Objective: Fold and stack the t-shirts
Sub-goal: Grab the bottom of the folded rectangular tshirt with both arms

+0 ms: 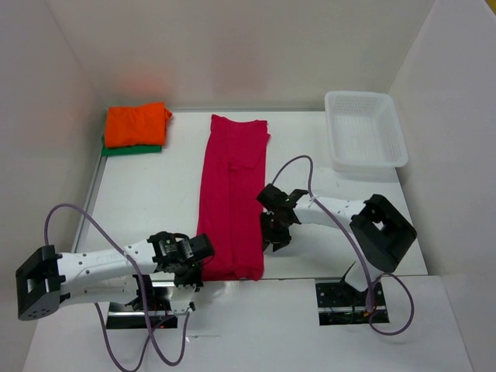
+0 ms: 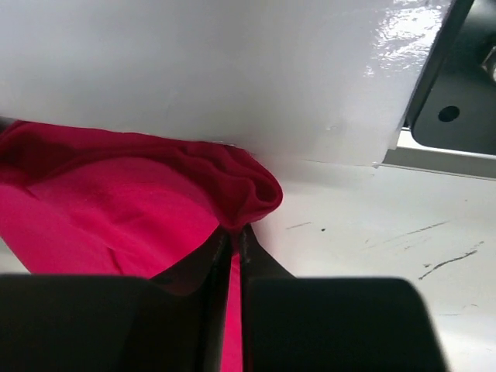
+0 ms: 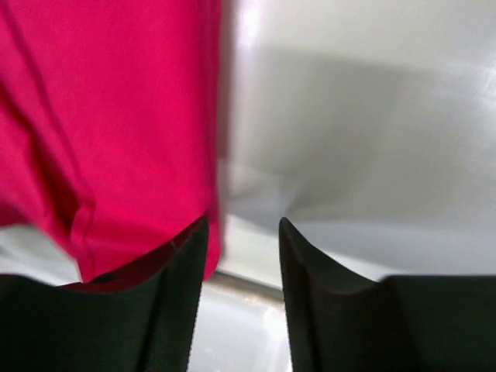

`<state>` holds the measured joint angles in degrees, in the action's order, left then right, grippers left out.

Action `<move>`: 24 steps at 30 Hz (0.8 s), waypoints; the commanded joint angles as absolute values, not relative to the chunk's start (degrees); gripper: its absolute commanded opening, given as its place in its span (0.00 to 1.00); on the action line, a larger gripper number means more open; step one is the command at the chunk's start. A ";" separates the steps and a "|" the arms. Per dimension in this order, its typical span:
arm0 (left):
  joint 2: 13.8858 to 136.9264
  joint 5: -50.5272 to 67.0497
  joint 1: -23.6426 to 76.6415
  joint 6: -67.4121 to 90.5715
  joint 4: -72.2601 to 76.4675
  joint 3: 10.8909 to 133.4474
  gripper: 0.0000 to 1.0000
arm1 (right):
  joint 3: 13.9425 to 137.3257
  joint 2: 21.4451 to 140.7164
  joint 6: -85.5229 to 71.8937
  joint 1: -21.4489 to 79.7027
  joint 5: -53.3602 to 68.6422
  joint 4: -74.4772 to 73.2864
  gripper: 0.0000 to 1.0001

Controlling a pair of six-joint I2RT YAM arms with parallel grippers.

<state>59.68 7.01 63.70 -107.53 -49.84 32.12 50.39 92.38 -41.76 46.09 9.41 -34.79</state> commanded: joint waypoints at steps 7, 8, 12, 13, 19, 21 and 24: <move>52.74 6.67 64.07 -108.63 -50.37 28.04 0.40 | 47.72 86.21 -47.10 54.84 15.82 -36.57 0.60; 52.21 7.29 64.07 -109.15 -50.36 28.04 0.42 | 47.72 86.22 -47.11 55.37 16.43 -36.56 0.62; 52.82 7.82 64.07 -109.16 -50.36 28.04 0.53 | 47.72 86.75 -47.90 55.37 16.44 -36.56 0.65; 53.95 7.82 64.07 -109.16 -50.36 28.04 0.58 | 47.20 86.75 -47.90 55.37 17.13 -36.56 0.65; 63.78 9.75 64.07 -109.69 -50.89 32.25 0.70 | 46.67 90.25 -47.20 55.99 17.75 -35.78 0.74; 66.26 11.07 64.07 -108.99 -51.42 33.48 0.72 | 48.59 92.80 -46.68 56.68 17.75 -36.38 0.74; 68.73 12.22 64.07 -107.67 -51.42 34.80 0.72 | 49.22 94.04 -46.67 57.30 17.75 -36.91 0.72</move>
<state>67.70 8.36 63.86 -107.72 -49.39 32.51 48.21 92.62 -47.11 56.12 18.31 -36.47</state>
